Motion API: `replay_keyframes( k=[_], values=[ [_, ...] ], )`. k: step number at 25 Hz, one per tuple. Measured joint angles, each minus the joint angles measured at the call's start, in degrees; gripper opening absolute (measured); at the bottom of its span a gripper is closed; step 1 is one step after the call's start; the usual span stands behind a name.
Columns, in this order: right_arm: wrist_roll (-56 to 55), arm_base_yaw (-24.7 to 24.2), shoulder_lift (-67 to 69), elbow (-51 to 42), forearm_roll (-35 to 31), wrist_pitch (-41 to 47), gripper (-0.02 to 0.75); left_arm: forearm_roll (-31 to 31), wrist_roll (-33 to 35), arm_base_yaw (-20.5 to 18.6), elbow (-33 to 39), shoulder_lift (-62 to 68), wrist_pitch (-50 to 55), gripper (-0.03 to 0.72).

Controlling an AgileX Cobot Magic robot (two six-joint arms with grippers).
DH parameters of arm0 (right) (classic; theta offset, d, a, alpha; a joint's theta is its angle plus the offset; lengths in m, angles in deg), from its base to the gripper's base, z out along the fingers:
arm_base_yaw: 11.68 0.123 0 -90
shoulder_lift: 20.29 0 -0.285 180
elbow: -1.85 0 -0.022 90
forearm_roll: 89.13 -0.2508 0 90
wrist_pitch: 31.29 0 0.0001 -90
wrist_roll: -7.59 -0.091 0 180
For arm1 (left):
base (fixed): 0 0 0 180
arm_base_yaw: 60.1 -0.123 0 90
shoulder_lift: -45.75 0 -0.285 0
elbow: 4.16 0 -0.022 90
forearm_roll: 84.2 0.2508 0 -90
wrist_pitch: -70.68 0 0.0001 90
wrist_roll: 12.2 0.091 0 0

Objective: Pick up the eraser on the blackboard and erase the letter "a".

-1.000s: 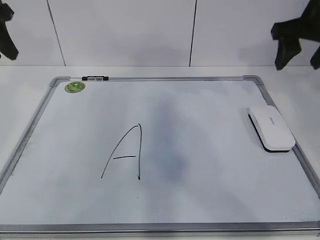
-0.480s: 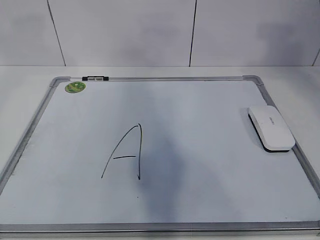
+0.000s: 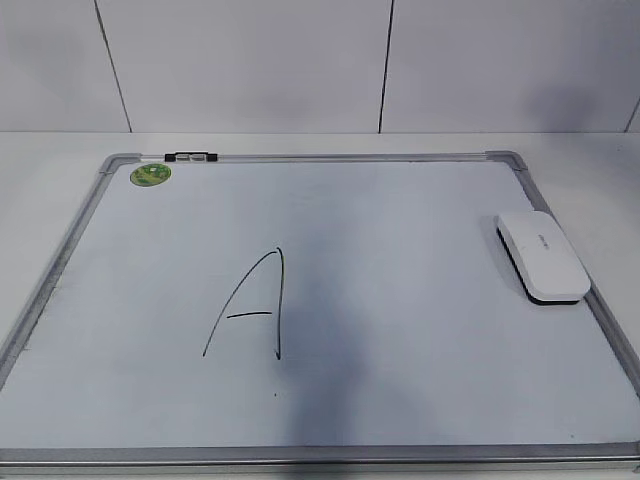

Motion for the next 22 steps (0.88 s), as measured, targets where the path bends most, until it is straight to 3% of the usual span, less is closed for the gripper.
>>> replay_keyframes(
  k=[8, 22],
  values=[
    [-0.1, 0.0, -17.0, -15.9, 0.0, 0.3, 0.571, 0.5, -1.9, 0.0, 7.4, -16.8, 0.6, 0.244],
    [-0.2, 0.0, -41.2, -32.2, -0.4, 0.7, 0.571, 0.1, -2.8, 0.0, 26.3, -41.9, 0.9, 0.239]
  ],
)
